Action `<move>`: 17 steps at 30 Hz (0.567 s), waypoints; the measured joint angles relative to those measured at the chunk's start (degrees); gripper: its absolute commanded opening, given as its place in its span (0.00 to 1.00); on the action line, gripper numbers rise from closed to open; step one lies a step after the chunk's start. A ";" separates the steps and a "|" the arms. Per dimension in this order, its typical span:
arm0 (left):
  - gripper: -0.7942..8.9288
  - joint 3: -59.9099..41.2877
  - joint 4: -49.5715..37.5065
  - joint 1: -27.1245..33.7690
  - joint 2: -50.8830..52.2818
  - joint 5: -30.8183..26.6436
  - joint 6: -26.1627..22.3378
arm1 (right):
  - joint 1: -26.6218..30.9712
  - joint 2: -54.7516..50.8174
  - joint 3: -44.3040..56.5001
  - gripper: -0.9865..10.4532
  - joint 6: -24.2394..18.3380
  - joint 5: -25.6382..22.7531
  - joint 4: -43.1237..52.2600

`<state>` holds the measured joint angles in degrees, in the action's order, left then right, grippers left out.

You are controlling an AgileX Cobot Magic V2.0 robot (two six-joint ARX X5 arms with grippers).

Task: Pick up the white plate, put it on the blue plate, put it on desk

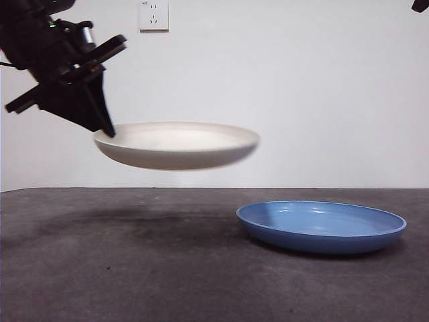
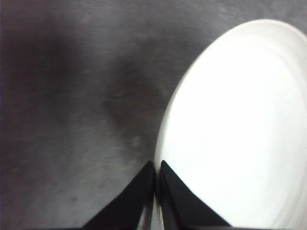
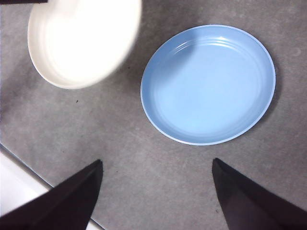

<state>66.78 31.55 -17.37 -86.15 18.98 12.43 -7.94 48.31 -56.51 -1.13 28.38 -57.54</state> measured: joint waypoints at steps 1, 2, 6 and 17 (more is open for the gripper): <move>0.10 0.00 -0.59 -0.87 -0.02 0.00 0.26 | 0.00 0.00 0.00 0.41 0.00 0.00 0.00; 0.10 0.00 -1.46 -1.86 -0.09 0.00 0.66 | 0.00 0.00 0.00 0.41 0.00 0.00 0.00; 0.10 1.49 -3.13 -5.38 -1.68 0.04 2.38 | 0.00 0.00 0.00 0.41 -0.02 0.00 0.00; 0.10 16.63 -1.62 -12.13 -15.89 0.04 4.74 | 0.00 -1.07 -0.15 0.41 0.11 0.00 -0.04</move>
<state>83.42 29.93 -29.50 -102.04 19.03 17.17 -7.94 47.24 -56.66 -1.02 28.38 -57.58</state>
